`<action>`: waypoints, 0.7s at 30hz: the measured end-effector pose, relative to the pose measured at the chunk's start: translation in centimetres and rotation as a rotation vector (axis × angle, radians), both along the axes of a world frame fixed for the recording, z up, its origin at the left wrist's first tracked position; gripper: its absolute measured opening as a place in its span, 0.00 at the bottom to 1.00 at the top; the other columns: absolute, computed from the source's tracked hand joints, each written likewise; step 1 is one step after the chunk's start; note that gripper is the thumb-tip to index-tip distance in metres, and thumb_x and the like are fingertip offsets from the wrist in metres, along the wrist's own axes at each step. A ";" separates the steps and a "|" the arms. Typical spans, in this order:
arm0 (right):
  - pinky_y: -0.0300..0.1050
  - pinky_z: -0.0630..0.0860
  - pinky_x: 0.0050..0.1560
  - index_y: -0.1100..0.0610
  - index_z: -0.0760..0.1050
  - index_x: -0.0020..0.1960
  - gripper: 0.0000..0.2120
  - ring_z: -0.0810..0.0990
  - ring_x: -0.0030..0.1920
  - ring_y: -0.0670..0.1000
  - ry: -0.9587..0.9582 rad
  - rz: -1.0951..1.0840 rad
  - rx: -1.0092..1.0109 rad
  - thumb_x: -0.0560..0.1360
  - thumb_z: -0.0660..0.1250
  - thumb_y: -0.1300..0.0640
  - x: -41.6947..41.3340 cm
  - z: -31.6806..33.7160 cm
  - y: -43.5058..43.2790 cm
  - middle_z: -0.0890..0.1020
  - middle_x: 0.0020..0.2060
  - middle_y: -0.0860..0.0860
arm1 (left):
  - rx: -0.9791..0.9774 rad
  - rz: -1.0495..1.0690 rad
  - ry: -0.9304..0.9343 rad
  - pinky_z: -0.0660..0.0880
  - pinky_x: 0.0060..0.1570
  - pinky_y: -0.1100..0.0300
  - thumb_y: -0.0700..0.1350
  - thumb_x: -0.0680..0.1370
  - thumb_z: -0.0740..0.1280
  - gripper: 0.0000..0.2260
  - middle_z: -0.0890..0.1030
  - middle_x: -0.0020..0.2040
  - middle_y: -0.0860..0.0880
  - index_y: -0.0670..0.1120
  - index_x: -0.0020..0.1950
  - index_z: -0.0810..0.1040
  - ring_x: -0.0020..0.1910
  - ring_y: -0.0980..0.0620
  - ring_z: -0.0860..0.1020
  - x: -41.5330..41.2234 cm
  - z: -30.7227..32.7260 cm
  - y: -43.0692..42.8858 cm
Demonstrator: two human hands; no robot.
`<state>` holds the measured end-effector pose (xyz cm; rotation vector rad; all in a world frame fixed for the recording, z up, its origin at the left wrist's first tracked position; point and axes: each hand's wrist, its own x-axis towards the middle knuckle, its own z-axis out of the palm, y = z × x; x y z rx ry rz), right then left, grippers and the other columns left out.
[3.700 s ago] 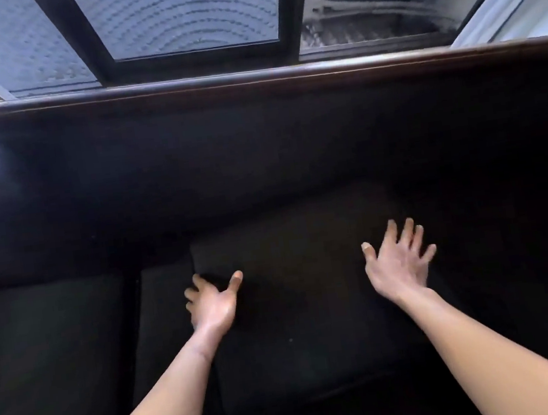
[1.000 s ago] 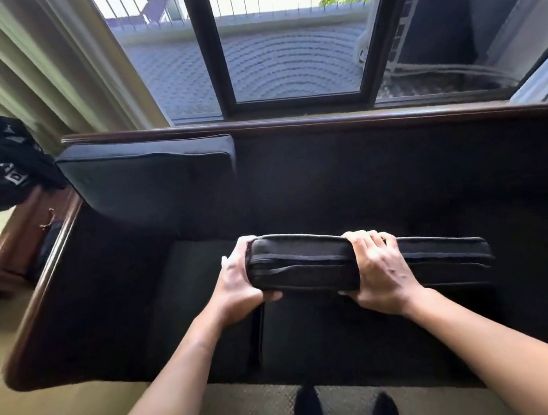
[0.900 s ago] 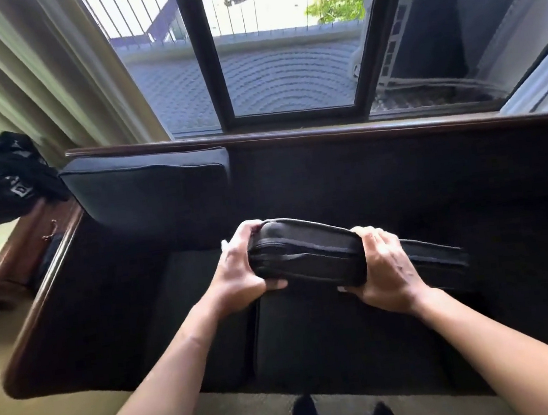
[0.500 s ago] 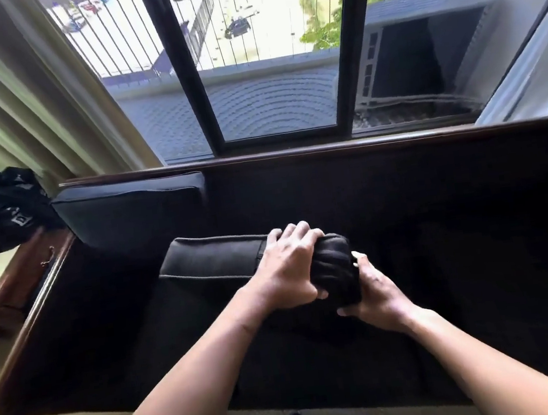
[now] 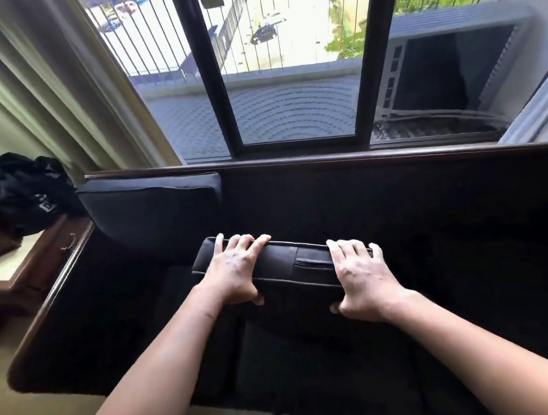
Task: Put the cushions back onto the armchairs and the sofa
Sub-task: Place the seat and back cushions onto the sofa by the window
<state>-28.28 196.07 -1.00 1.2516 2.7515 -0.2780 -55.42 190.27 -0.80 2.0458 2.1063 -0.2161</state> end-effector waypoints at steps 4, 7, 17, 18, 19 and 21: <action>0.63 0.59 0.75 0.61 0.46 0.81 0.63 0.66 0.71 0.59 -0.060 0.020 0.034 0.63 0.73 0.30 -6.0 -0.2 -0.4 0.66 0.72 0.57 | -0.011 0.119 -0.068 0.48 0.78 0.32 0.63 0.57 0.83 0.62 0.59 0.79 0.50 0.59 0.83 0.51 0.82 0.45 0.51 -3.8 -0.3 -0.6; 0.60 0.64 0.70 0.60 0.49 0.80 0.62 0.69 0.68 0.59 -0.030 0.022 0.055 0.61 0.72 0.28 -10.1 -0.7 -0.5 0.68 0.70 0.56 | 0.033 0.238 -0.303 0.54 0.80 0.37 0.58 0.54 0.85 0.62 0.55 0.81 0.52 0.62 0.82 0.53 0.83 0.46 0.51 -6.6 -1.5 -1.1; 0.58 0.70 0.59 0.59 0.58 0.76 0.58 0.75 0.57 0.58 -0.068 0.012 0.131 0.58 0.71 0.27 -17.7 -1.8 0.8 0.75 0.60 0.55 | 0.003 0.456 -1.123 0.78 0.54 0.68 0.32 0.56 0.83 0.58 0.78 0.68 0.57 0.65 0.78 0.64 0.65 0.58 0.79 -13.0 -6.4 -0.2; 0.58 0.70 0.59 0.59 0.59 0.76 0.57 0.75 0.56 0.58 -0.064 0.010 0.138 0.59 0.70 0.28 -17.8 -1.9 1.1 0.75 0.59 0.55 | -0.004 0.452 -1.156 0.79 0.55 0.66 0.32 0.55 0.83 0.57 0.80 0.67 0.56 0.63 0.77 0.65 0.65 0.58 0.80 -13.2 -6.9 0.0; 0.57 0.70 0.58 0.59 0.60 0.75 0.55 0.75 0.55 0.57 -0.059 0.011 0.140 0.59 0.70 0.28 -17.7 -2.0 1.3 0.75 0.58 0.55 | -0.016 0.446 -1.181 0.80 0.55 0.64 0.30 0.55 0.82 0.55 0.81 0.66 0.54 0.61 0.76 0.67 0.63 0.59 0.80 -13.3 -7.4 0.2; 0.57 0.70 0.57 0.58 0.61 0.74 0.54 0.75 0.54 0.57 -0.045 0.021 0.140 0.59 0.68 0.28 -17.3 -2.0 1.7 0.75 0.57 0.53 | -0.058 0.441 -1.165 0.80 0.52 0.63 0.27 0.56 0.82 0.48 0.83 0.61 0.52 0.55 0.70 0.70 0.57 0.62 0.82 -13.1 -8.5 0.4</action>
